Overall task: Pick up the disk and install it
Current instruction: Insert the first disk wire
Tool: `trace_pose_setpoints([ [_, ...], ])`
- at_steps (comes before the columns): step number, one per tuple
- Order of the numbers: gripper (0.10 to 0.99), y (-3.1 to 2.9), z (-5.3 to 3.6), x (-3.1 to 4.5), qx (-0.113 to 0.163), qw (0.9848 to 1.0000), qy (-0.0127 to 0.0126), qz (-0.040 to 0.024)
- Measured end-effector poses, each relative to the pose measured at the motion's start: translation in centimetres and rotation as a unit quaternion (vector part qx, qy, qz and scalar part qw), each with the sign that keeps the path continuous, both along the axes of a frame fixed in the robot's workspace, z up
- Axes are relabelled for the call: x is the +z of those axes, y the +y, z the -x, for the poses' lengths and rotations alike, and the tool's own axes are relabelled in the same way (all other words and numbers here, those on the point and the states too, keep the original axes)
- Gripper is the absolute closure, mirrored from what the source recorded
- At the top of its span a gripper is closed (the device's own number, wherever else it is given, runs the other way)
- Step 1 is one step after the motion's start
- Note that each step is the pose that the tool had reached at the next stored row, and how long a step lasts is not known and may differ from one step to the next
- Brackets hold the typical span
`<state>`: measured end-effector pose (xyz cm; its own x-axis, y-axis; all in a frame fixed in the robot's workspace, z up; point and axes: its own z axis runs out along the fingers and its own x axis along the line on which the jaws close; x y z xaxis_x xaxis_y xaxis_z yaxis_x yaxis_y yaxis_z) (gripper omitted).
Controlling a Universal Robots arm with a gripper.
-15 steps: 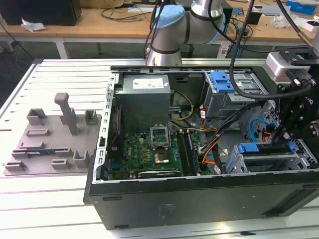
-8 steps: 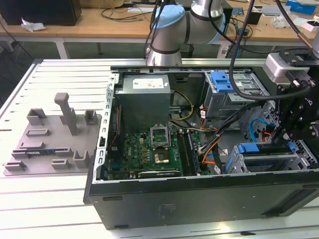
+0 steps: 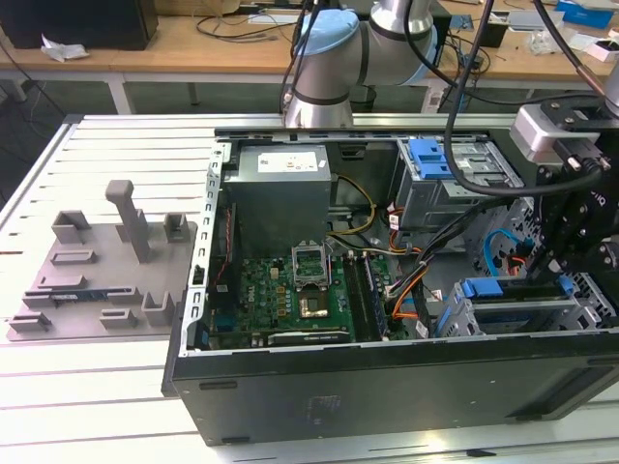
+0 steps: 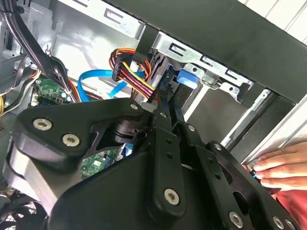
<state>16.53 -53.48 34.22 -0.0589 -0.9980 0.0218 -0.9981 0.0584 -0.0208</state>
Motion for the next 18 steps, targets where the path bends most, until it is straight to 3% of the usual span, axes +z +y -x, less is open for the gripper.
trace_pose_setpoints([
  [18,0.922,0.00,0.00,-0.50,0.000,1.0000,0.0000,0.0000],
])
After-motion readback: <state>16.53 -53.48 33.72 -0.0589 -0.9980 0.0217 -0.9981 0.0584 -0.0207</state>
